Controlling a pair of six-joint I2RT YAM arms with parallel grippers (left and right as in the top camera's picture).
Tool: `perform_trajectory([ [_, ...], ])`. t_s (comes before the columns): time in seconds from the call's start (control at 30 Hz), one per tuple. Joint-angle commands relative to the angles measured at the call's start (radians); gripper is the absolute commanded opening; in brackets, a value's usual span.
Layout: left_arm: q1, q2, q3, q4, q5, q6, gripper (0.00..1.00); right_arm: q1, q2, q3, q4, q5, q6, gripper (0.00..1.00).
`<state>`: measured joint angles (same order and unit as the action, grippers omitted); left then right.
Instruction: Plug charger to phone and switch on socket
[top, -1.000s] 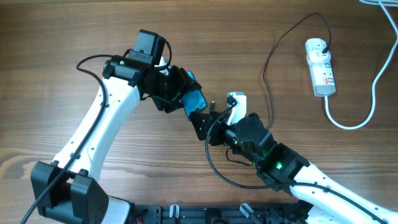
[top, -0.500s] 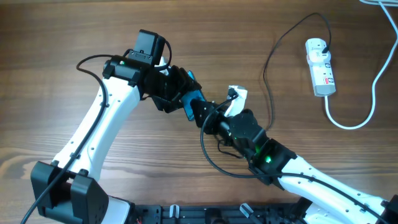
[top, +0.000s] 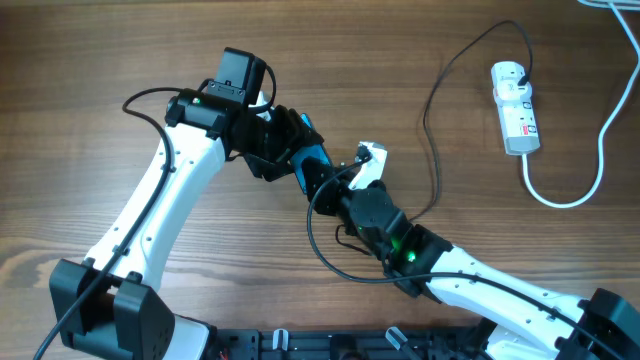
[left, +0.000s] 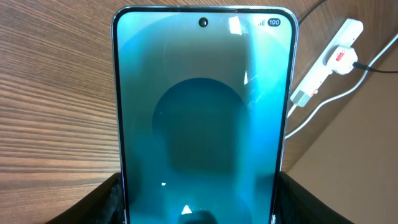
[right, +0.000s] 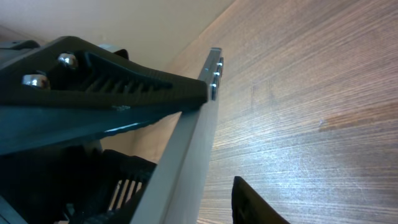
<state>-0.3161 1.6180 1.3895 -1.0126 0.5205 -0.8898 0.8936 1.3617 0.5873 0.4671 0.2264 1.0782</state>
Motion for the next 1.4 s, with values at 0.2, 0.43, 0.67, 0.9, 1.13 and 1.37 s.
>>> perform_trajectory([
  [0.2,-0.002,-0.003,0.023,0.003,0.012,-0.008,0.38,0.003,0.009,0.016,0.037,-0.028,-0.006,0.25],
  [0.43,-0.002,-0.003,0.023,0.002,0.012,-0.008,0.38,0.003,0.009,0.016,-0.010,-0.045,-0.059,0.15],
  [0.67,-0.002,-0.003,0.023,0.002,0.012,-0.008,0.38,0.003,0.009,0.016,-0.008,-0.131,-0.120,0.09],
  [0.9,-0.002,-0.003,0.023,-0.010,0.012,-0.008,0.54,0.003,-0.011,0.016,-0.008,-0.162,-0.106,0.05],
  [1.13,-0.002,-0.003,0.023,-0.016,0.013,-0.008,0.77,0.003,-0.014,0.016,-0.008,-0.184,-0.002,0.05],
  [1.37,0.007,-0.003,0.024,-0.016,0.013,-0.008,1.00,0.002,-0.014,0.016,-0.045,-0.183,0.130,0.05],
])
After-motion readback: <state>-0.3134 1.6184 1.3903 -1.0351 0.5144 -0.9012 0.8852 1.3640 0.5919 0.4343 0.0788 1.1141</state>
